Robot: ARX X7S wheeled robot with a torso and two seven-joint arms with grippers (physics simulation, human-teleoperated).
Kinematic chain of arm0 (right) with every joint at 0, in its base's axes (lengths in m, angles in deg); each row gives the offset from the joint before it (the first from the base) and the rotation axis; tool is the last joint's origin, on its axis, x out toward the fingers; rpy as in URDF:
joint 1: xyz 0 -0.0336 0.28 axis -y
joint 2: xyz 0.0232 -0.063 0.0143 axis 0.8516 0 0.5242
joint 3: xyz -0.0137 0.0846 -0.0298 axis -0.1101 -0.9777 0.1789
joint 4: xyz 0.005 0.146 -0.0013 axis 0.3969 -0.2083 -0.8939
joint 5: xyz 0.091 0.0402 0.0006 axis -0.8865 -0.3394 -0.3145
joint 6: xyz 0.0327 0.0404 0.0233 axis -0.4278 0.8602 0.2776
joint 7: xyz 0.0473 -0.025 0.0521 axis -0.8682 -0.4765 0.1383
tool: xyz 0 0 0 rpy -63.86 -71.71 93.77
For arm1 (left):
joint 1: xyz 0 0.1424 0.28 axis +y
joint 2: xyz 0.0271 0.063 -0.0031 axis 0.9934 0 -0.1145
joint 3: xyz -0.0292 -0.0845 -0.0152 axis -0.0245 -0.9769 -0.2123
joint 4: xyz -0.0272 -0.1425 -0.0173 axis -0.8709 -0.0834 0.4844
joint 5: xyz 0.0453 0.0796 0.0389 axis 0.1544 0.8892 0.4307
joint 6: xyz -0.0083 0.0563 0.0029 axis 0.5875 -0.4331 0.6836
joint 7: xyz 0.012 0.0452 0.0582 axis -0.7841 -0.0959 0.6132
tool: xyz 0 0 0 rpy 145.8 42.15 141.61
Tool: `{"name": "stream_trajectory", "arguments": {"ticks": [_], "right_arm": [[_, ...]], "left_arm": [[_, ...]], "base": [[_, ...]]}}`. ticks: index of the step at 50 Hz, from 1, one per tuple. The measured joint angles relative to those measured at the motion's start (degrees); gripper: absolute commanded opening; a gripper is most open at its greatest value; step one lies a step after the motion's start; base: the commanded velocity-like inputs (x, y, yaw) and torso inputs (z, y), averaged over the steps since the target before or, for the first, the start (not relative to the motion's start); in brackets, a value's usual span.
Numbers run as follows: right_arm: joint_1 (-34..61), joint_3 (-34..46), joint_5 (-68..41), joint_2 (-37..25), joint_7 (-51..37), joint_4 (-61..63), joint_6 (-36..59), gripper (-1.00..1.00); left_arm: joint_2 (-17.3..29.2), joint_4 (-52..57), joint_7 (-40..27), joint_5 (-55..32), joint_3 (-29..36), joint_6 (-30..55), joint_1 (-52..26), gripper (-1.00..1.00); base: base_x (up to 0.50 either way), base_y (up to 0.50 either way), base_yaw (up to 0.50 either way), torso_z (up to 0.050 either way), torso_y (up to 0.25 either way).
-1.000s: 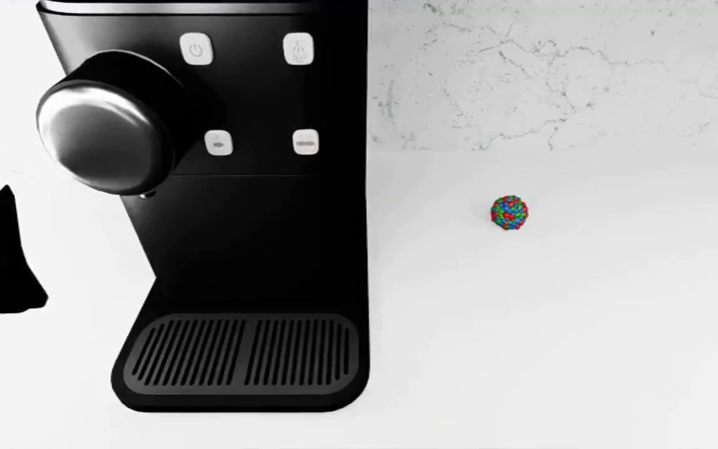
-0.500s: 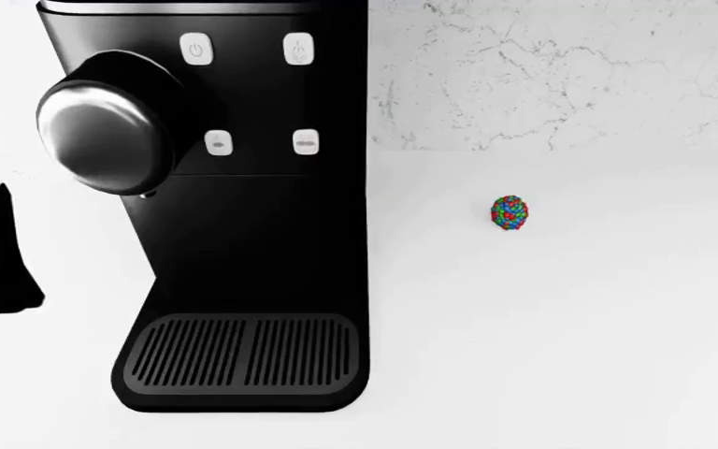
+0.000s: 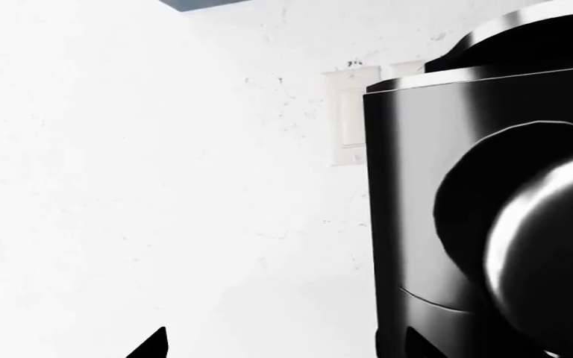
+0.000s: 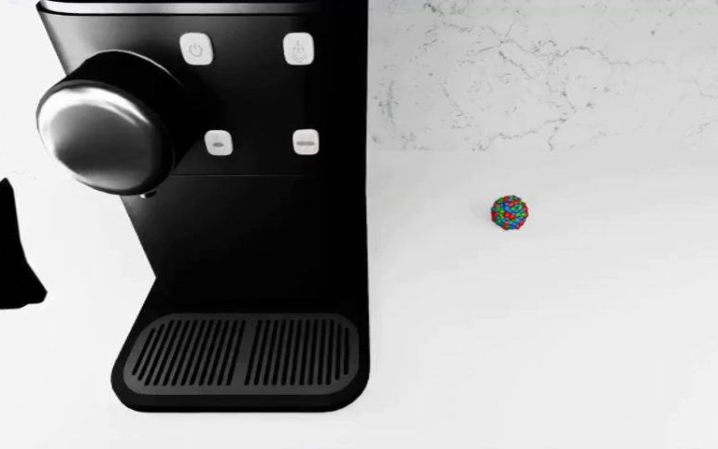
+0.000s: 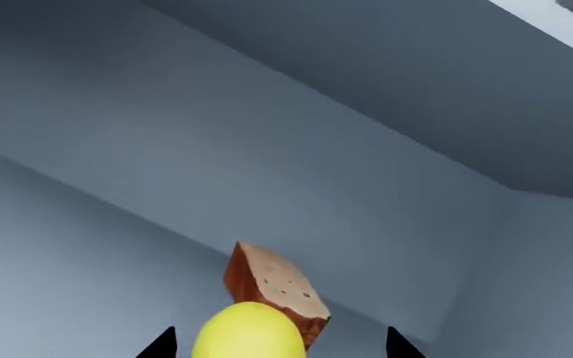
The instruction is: Pick the pear from the counter and place it in the cabinet.
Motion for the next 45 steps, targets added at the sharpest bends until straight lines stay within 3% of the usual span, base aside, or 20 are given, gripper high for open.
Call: {"name": "stream_trajectory", "arguments": {"ticks": [18,45], "right_arm": [[-3.3,11.4,10.7,-3.8,19.3,10.7,11.1,1.00],[-9.7,15.9,11.3,-10.0,24.3,20.6,14.8,1.00]], "left_arm": [[0.0,-0.4,0.4,0.4,1.7,-0.7,-1.3,1.00],[0.9,-0.6,-0.5,0.2,5.3,-1.9,-4.2,1.00]], "base": [[0.00,0.00,0.00,0.000,0.000],[0.00,0.00,0.00,0.000,0.000]]}}
